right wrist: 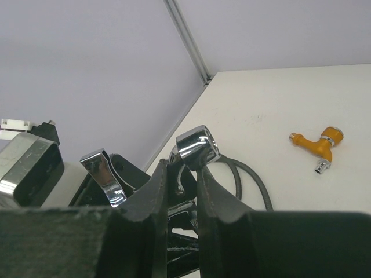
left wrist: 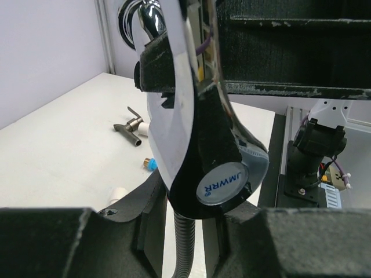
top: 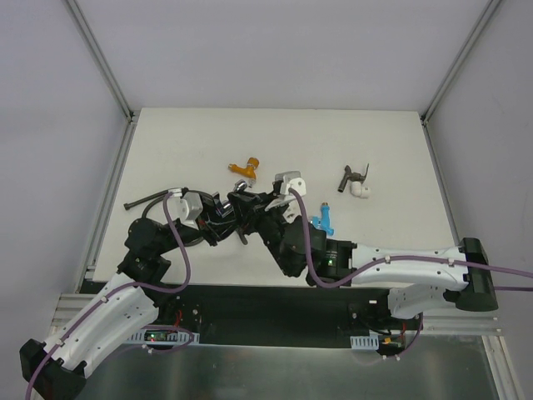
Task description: Install the water faucets
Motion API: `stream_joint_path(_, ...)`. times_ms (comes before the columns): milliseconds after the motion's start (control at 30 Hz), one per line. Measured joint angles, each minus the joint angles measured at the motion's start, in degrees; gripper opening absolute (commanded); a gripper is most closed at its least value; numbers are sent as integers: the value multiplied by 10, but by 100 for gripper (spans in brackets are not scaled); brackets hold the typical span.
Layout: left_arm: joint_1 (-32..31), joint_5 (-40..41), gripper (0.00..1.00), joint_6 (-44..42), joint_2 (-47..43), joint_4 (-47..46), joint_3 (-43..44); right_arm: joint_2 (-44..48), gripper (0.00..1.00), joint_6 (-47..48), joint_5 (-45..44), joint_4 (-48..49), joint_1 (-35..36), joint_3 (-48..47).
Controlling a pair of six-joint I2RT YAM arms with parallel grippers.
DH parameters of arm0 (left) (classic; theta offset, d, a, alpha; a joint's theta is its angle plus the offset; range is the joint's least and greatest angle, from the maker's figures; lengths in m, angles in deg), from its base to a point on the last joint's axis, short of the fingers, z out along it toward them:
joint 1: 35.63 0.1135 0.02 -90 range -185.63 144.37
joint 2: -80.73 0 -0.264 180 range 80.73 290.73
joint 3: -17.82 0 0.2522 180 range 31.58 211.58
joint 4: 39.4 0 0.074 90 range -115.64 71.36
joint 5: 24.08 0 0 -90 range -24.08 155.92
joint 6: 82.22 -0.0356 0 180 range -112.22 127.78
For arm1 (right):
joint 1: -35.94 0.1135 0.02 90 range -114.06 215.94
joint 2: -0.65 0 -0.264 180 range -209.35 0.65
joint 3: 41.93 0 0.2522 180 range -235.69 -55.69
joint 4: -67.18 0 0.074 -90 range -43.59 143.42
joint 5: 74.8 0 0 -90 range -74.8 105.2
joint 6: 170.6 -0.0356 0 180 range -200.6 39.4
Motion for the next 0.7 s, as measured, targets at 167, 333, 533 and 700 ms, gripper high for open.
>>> stream_joint_path(167, 0, 5, 0, 3, -1, 0, -9, 0, 2, 12, -3, 77, 2, 43)
stream_joint_path(333, 0, 10, 0, 16, -1, -4, -19, 0, 2, 37, 4, 153, 1, 83)
stream_joint_path(533, 0, 16, 0, 35, -1, -31, -19, 0, 2, 69, 23, 206, 1, 93)
stream_joint_path(700, 0, 16, 0, 35, 8, -52, -16, -1, 2, 93, 30, 206, 1, 82)
